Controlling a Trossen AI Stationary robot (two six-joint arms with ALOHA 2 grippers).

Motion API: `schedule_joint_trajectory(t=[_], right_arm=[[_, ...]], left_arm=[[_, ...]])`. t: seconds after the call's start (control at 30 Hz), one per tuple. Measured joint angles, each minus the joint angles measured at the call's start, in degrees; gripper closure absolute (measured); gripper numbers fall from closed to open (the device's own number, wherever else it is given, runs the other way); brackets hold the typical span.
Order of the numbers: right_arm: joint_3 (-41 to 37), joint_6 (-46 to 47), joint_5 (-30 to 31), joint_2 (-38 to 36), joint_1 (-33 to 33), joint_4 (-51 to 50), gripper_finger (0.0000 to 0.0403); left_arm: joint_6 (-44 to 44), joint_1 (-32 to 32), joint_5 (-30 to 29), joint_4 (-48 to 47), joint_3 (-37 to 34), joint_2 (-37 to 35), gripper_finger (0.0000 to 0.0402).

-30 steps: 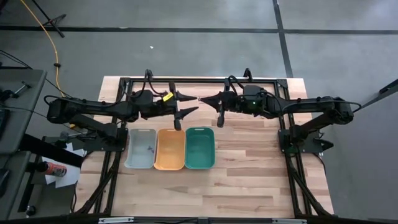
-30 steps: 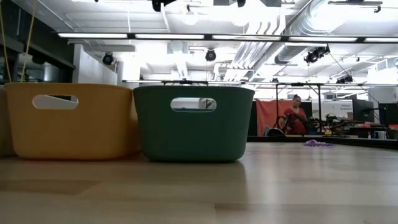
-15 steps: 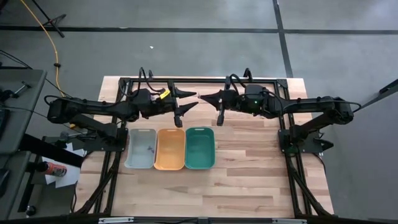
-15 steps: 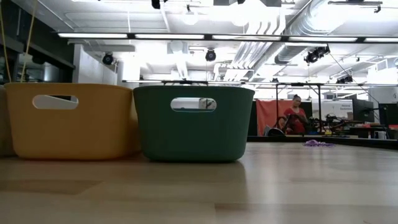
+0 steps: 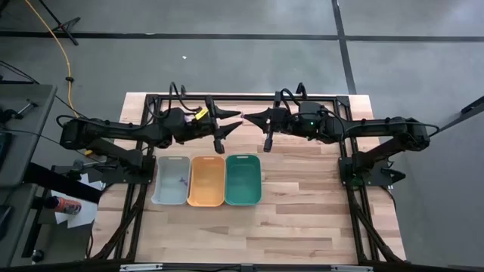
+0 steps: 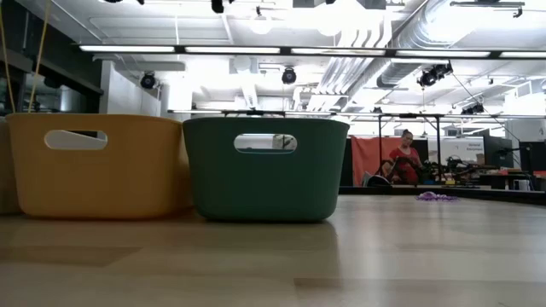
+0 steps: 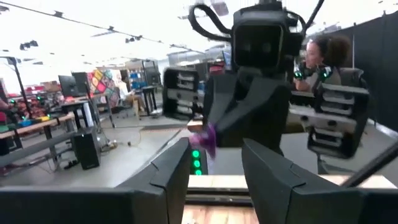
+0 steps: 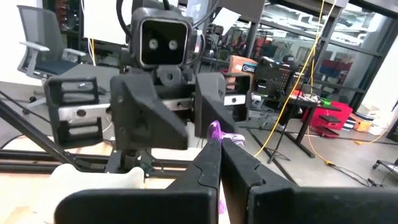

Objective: Sort Halloween decoration
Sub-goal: Put the purple witch hat toy into the white bin

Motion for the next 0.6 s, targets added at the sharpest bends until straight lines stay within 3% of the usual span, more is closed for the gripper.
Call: schedule_joint_trajectory(t=[0.33,0.6], right_arm=[[0.0,0.0,-0.2,0.0,0.0,0.4,0.0403],[0.0,0.0,-0.1,0.0,0.0,0.4,0.0403]], left_arm=[[-0.3,1.1,0.0,-0.2,0.0,0.2,0.0304],[-0.3,1.0,0.2,-0.2,0.0,0.2,0.0354]])
